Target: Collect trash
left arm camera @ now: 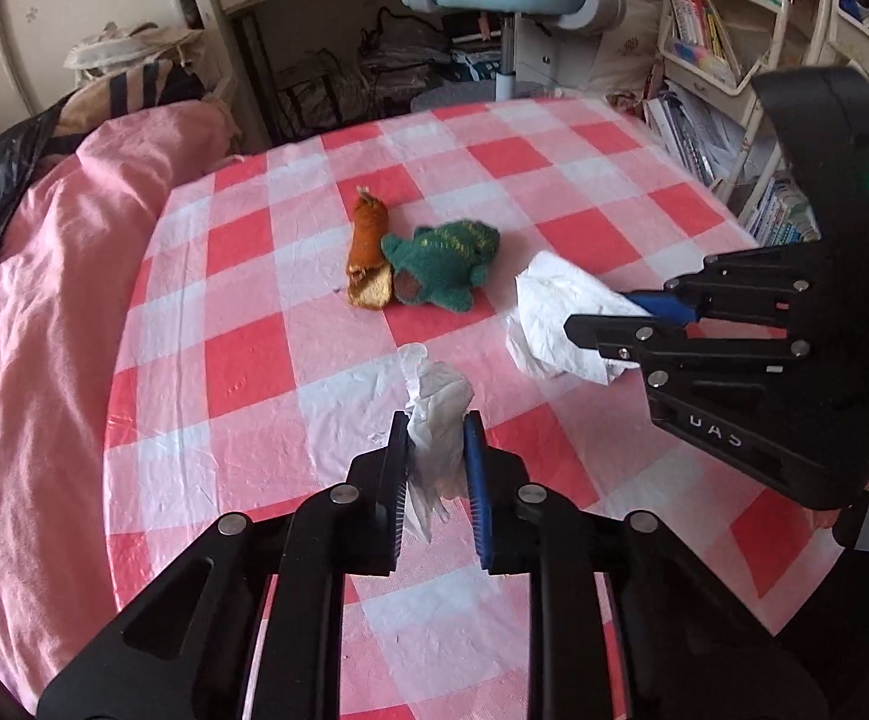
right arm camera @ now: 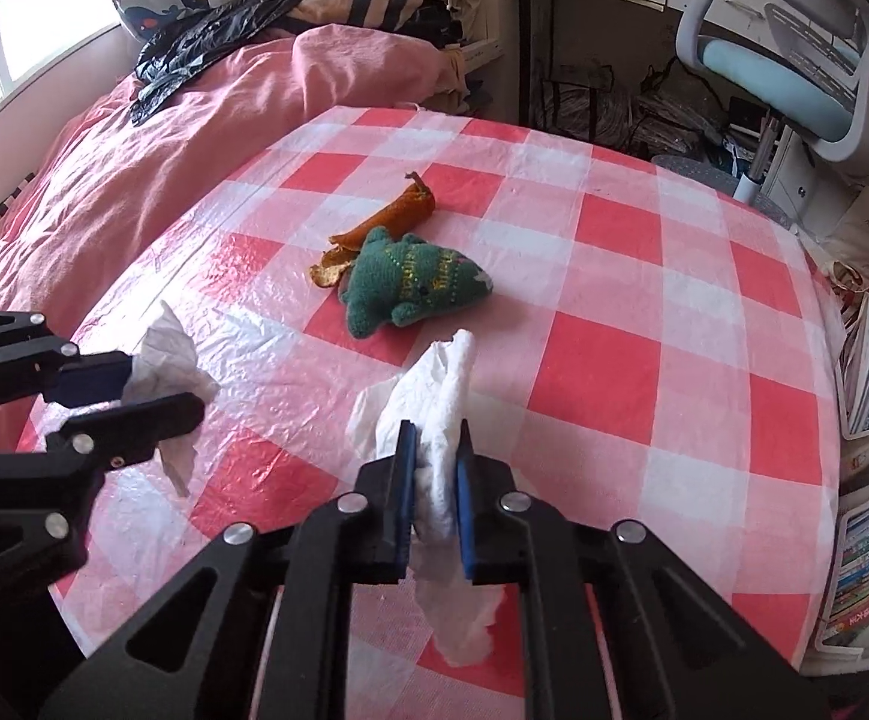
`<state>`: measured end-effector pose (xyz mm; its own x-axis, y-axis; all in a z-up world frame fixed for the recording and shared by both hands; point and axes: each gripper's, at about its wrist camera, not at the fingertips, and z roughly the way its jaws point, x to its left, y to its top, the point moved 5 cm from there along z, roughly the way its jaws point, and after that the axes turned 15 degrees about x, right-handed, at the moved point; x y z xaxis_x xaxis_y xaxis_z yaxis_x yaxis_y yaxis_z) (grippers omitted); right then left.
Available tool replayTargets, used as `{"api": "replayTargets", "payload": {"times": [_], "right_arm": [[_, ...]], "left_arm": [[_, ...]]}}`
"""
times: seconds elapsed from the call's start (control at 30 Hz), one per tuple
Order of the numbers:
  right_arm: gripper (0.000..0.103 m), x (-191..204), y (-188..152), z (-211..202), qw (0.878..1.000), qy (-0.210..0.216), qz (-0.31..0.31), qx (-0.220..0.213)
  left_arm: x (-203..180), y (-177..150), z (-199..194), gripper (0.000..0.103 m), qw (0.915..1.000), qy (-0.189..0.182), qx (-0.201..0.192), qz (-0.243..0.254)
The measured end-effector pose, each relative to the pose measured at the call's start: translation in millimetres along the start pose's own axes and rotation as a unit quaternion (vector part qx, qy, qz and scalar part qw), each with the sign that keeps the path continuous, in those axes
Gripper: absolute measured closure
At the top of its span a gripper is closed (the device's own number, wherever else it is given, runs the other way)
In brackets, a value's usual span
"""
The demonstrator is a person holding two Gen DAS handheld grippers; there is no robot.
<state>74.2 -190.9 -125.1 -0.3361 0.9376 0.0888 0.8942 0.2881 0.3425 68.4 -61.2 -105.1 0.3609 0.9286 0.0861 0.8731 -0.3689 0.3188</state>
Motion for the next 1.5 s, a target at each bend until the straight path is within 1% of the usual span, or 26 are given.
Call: {"api": "replayTargets", "payload": {"times": [0.1,0.23,0.3,0.37,0.43,0.5,0.57,0.63,0.67,0.73,0.8,0.97,1.07,1.27,1.5], "right_arm": [[0.090,-11,-4,-20,0.999,0.004,0.023,-0.026],[0.090,-24,-17,-46,0.997,0.015,0.059,-0.051],[0.090,-23,-28,-58,0.996,0.016,0.065,-0.056],[0.090,-18,-40,-66,0.997,0.008,0.058,-0.055],[0.090,-15,-56,-66,0.998,0.000,0.052,-0.043],[0.090,-16,-73,-61,0.998,-0.010,0.050,-0.026],[0.090,-22,-83,-57,0.998,-0.013,0.057,-0.013],[0.090,-28,-80,-58,0.998,-0.012,0.067,-0.018],[0.090,-31,-78,-53,0.997,-0.006,0.073,-0.012],[0.090,-30,-75,-44,0.997,-0.013,0.070,-0.001],[0.090,-23,-70,-34,0.998,-0.015,0.059,0.010],[0.090,3,-69,-16,0.998,-0.041,0.002,0.039],[0.090,8,-71,-10,0.997,-0.051,-0.015,0.050],[0.089,5,-74,-10,0.997,-0.051,-0.014,0.052],[0.089,4,-72,-14,0.998,-0.052,-0.010,0.043]], "left_arm": [[12,2,-28,0.086,0.9989,0.001,-0.039,-0.027],[31,0,-54,0.086,0.9952,-0.014,-0.074,-0.063],[39,-3,-64,0.086,0.9931,-0.022,-0.085,-0.077],[43,-6,-71,0.086,0.9918,-0.028,-0.094,-0.082],[46,-10,-78,0.086,0.9907,-0.033,-0.102,-0.084],[49,-12,-82,0.086,0.9898,-0.036,-0.107,-0.088],[52,-13,-84,0.086,0.9887,-0.041,-0.108,-0.094],[55,-13,-84,0.086,0.9880,-0.046,-0.108,-0.101],[54,-13,-85,0.086,0.9878,-0.046,-0.108,-0.102],[55,-13,-86,0.086,0.9877,-0.046,-0.110,-0.101],[55,-14,-86,0.086,0.9875,-0.046,-0.111,-0.102],[55,-13,-86,0.085,0.9876,-0.047,-0.109,-0.104],[54,-12,-87,0.085,0.9877,-0.048,-0.109,-0.101],[53,-12,-87,0.085,0.9878,-0.048,-0.109,-0.101],[53,-13,-85,0.085,0.9879,-0.047,-0.108,-0.101]]}}
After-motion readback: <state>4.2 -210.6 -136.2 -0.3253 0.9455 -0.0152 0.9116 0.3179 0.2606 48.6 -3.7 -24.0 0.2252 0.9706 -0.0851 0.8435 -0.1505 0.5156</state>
